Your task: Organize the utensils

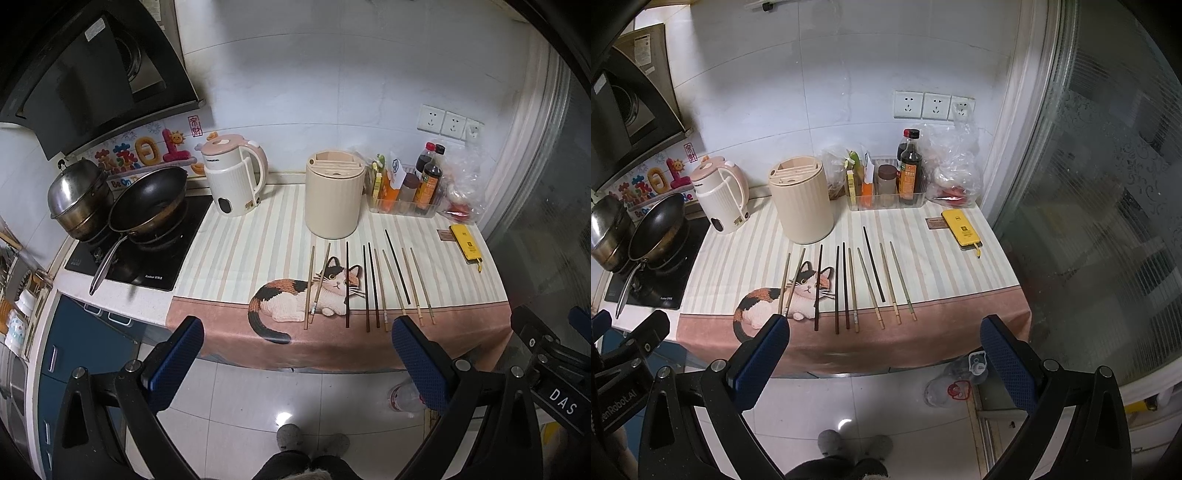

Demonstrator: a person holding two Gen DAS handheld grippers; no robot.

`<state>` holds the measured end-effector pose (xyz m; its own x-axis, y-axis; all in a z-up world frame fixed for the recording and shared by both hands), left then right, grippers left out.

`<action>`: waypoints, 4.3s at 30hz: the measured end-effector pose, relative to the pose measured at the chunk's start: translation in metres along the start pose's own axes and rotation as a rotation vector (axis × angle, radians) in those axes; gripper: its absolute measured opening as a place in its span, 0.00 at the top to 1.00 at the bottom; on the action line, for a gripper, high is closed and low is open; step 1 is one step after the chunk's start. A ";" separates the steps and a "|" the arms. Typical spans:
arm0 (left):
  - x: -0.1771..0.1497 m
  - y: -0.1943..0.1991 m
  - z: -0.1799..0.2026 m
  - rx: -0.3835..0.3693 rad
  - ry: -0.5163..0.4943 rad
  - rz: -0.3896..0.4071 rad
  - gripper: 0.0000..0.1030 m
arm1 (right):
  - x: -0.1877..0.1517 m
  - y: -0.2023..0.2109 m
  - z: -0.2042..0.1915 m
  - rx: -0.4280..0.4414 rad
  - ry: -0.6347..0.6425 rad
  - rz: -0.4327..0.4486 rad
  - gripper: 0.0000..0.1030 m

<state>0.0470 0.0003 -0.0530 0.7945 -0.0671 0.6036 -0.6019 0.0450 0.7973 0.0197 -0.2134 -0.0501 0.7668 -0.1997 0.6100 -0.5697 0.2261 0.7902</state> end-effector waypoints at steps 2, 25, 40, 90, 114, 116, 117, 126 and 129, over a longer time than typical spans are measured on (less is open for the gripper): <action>0.001 0.000 0.002 0.001 0.000 0.001 0.00 | 0.001 0.002 -0.001 -0.001 -0.001 0.003 0.00; 0.000 0.000 0.011 -0.005 0.002 -0.001 0.00 | 0.002 0.005 0.002 -0.002 -0.003 0.005 0.00; -0.004 -0.003 0.015 -0.001 0.005 -0.003 0.00 | 0.001 0.005 0.001 -0.004 -0.001 0.007 0.00; 0.026 -0.405 -0.003 -0.006 -0.084 -0.431 0.23 | 0.000 -0.399 -0.059 0.059 -0.100 -0.518 0.63; 0.021 -0.469 -0.049 -0.052 -0.003 -0.538 0.96 | -0.011 -0.474 -0.146 0.078 -0.009 -0.689 0.79; 0.019 -0.470 -0.058 -0.057 0.012 -0.549 0.96 | -0.012 -0.472 -0.150 0.047 0.014 -0.686 0.88; 0.018 -0.471 -0.062 -0.060 0.018 -0.552 0.96 | -0.014 -0.472 -0.154 0.043 0.018 -0.685 0.88; 0.023 -0.461 -0.098 -0.129 -0.003 -0.598 0.85 | -0.026 -0.463 -0.171 0.079 0.038 -0.760 0.87; 0.020 -0.457 -0.095 -0.124 -0.018 -0.604 0.84 | -0.020 -0.476 -0.173 0.083 0.046 -0.803 0.87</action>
<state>0.3461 0.0726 -0.4049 0.9900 -0.1332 0.0459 -0.0314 0.1095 0.9935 0.3264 -0.1523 -0.4492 0.9617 -0.2309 -0.1476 0.1418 -0.0419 0.9890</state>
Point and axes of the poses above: each gripper's, at about its wrist camera, not at the fingertips, and y roughly against the way its jaws point, z to its right, x to its top, the point moved 8 cm from there along -y, roughly the way its jaws point, and after that the axes turned 2 degrees about -x, right-handed, at the moved point
